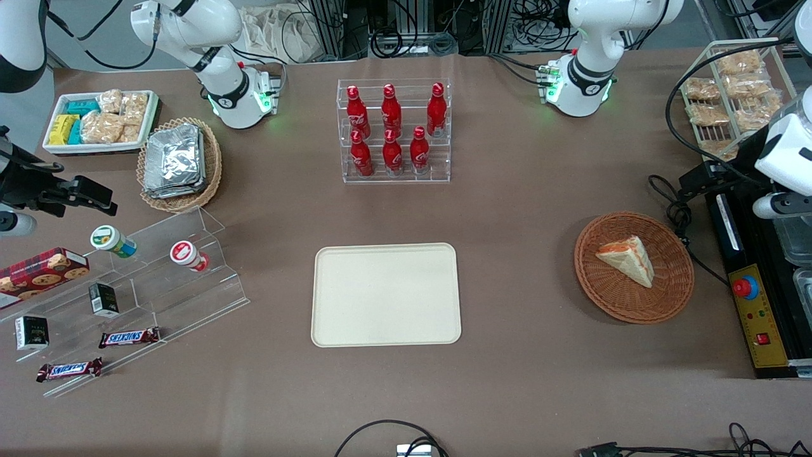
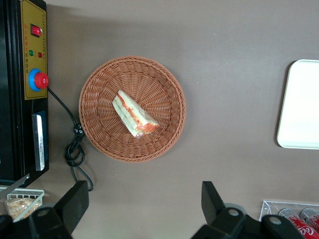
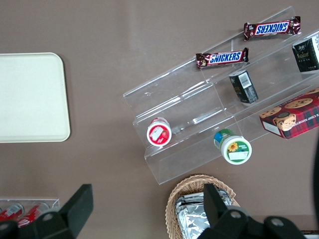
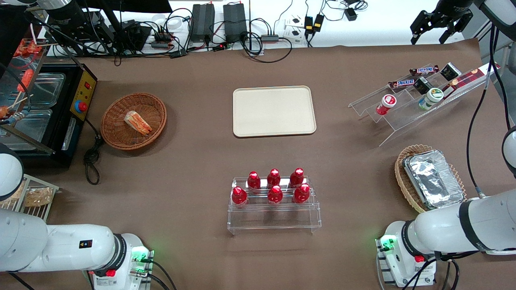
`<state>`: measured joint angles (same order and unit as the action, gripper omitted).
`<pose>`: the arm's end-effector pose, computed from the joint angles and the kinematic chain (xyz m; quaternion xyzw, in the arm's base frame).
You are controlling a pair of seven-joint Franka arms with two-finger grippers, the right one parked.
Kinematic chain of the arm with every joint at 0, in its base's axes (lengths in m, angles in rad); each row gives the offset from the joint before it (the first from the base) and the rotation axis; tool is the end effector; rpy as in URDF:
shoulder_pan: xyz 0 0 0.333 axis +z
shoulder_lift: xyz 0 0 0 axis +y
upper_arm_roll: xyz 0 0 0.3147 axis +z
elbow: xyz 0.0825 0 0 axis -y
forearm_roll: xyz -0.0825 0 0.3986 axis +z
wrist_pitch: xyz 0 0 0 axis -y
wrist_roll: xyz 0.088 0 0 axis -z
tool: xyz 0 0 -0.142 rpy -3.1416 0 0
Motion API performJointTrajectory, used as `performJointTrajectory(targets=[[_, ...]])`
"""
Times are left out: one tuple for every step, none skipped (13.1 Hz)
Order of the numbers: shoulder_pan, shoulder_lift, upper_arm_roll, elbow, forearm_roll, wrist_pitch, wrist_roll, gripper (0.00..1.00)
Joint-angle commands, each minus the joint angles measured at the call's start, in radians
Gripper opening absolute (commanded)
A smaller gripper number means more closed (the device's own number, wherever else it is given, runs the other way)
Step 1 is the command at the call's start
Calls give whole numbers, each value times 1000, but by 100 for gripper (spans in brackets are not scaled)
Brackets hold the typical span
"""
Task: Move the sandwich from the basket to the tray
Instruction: 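Move the left gripper over the sandwich in the wicker basket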
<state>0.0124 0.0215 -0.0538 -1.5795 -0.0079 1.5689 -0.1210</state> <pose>0.5730 -0.0246 0.5716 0.9991 0.0398 -0.0163 0.0032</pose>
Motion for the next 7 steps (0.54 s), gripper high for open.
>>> performJointTrajectory(targets=[[-6,14,-3,38,23,-24,-17,100],[-5,15,-3,38,25,-24,-16,100],[-5,17,-1,38,25,-24,-17,100],[-3,17,-1,33,26,-24,-28,100],[-3,20,-1,26,26,-26,-54,100],[-3,32,-1,15,28,-36,-78,100],[-2,38,0,-5,31,-39,-113,100]])
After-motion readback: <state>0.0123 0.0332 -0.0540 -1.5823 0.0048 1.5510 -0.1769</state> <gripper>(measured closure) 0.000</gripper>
